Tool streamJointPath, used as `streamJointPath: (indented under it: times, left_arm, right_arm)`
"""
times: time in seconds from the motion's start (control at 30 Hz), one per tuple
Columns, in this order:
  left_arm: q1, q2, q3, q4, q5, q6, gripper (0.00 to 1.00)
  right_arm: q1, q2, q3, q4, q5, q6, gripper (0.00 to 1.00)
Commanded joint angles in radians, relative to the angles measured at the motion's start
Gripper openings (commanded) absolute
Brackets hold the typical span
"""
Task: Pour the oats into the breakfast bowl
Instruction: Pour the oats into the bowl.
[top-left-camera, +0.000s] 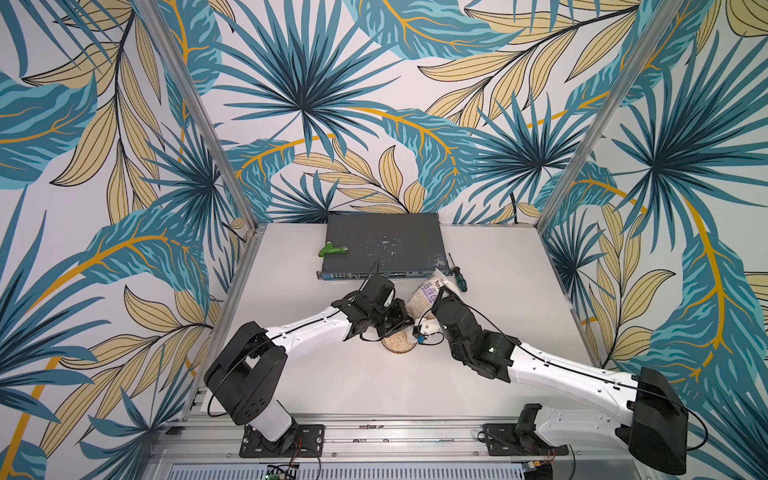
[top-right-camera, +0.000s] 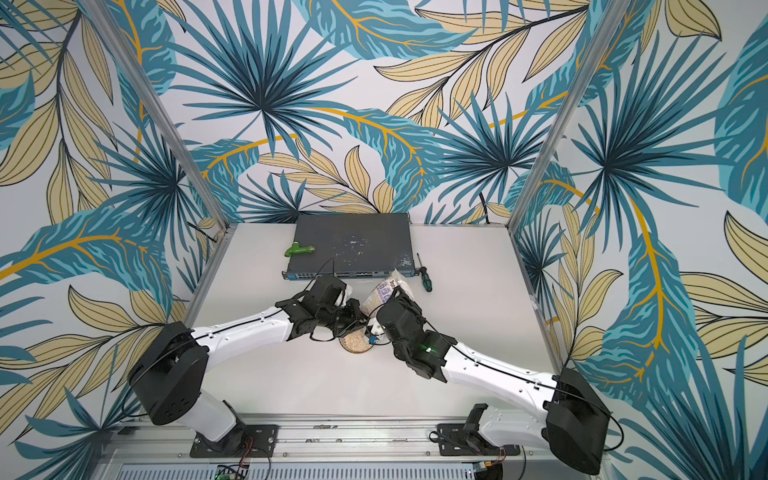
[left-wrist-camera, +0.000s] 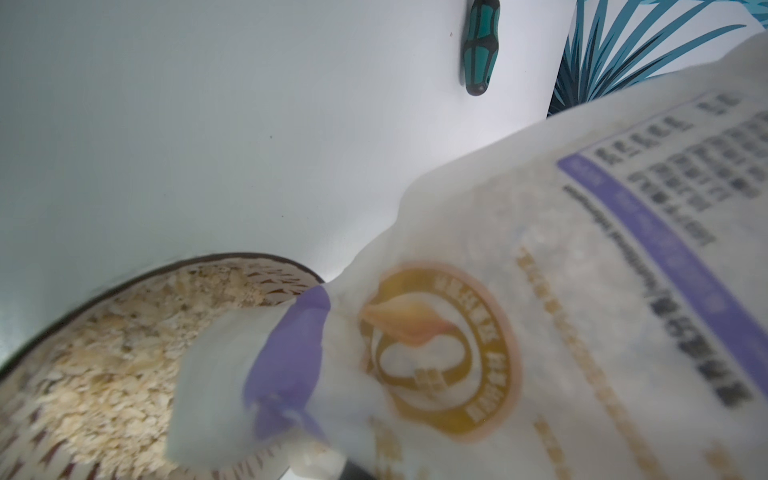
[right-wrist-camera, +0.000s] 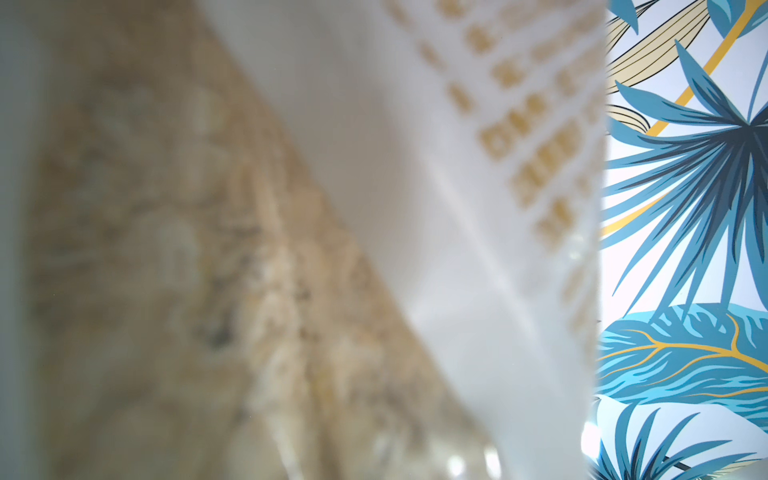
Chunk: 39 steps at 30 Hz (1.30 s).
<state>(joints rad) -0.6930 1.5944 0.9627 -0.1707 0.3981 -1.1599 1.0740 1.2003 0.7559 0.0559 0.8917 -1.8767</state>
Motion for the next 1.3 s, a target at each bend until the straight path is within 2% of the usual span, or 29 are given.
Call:
streamJointPath:
  times: [0.0,0.27,0.93,1.27]
  left_arm:
    - [0.020,0.068,-0.059,-0.157,-0.164,0.003,0.00]
    - [0.018,0.055,-0.062,-0.154,-0.160,0.002,0.00]
    - [0.018,0.041,0.013,-0.194,-0.161,0.015,0.00]
    - [0.018,0.043,0.035,-0.214,-0.163,0.026,0.00]
  right_arm:
    - [0.010,-0.069,0.069,0.399,0.026,0.070,0.00]
    - [0.011,-0.070,0.063,0.415,0.018,0.067,0.00]
    - [-0.025,-0.239,-0.122,0.383,0.018,0.135,0.00]
    - [-0.044,-0.262,-0.199,0.409,0.009,0.158,0.00]
